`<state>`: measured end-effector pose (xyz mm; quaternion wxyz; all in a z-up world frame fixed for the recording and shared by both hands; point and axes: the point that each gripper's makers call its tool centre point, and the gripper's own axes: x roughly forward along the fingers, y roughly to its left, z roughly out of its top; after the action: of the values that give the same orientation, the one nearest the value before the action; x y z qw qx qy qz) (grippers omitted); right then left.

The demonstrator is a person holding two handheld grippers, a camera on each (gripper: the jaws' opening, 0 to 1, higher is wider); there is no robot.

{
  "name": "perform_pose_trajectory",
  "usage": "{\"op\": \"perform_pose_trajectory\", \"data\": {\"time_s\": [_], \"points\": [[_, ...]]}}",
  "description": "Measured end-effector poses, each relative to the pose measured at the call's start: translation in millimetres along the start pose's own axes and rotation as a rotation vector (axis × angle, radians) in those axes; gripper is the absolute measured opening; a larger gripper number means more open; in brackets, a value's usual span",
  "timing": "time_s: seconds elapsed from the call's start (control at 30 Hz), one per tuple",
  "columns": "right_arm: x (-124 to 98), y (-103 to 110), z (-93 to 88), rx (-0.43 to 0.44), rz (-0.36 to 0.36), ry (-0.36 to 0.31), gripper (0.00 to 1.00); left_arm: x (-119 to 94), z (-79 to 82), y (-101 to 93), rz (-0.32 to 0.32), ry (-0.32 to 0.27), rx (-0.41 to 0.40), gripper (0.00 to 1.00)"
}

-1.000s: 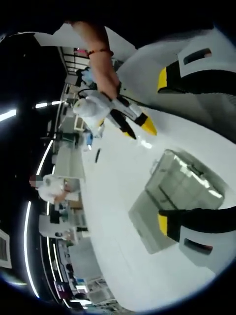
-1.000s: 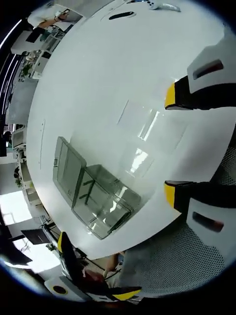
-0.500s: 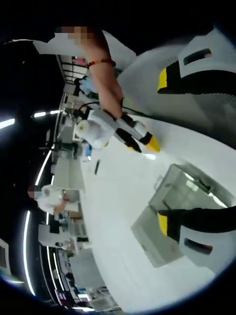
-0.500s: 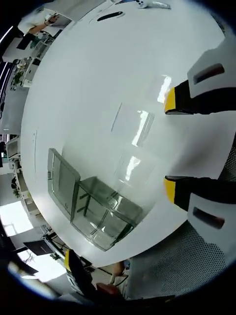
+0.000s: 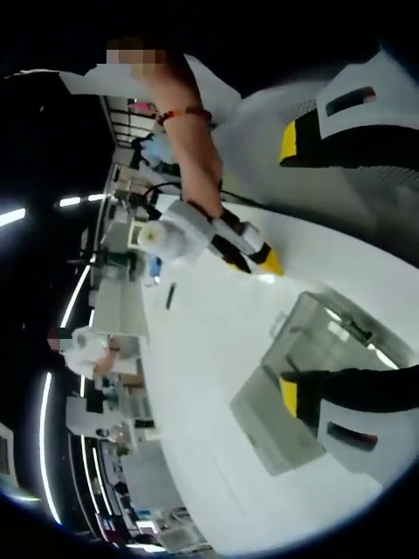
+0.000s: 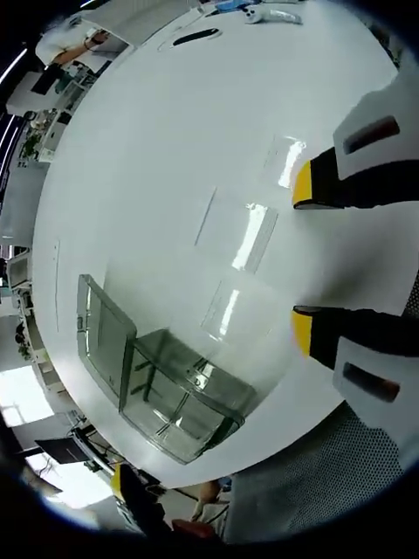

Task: Insert the divider into the dual guide fixture by aligning both edges with the guide slots and pushing it downward to the bottom, including one-sided entry, uneven engagement, binding, and posture correction.

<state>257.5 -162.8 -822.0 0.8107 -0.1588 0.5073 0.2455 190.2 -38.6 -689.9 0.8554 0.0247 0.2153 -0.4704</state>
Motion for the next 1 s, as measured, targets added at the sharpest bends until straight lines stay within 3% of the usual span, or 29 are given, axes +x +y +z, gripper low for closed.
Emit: {"op": "perform_pose_trajectory", "data": {"time_s": [0.2, 0.37, 1.0], "points": [[-0.2, -0.4, 0.4, 0.013, -0.005, -0.004, 0.41, 0.6, -1.8, 0.2, 0.002, 0.007, -0.001, 0.95], [-2.4, -1.0, -1.4, 0.018, -0.008, 0.01, 0.31, 1.7, -1.6, -0.7, 0.001, 0.009, 0.0, 0.94], [-15.2, 1.6, 3.6, 0.03, -0.004, -0.044, 0.28, 5.8, 6.5, 8.9, 0.043, -0.008, -0.043, 0.9]]}}
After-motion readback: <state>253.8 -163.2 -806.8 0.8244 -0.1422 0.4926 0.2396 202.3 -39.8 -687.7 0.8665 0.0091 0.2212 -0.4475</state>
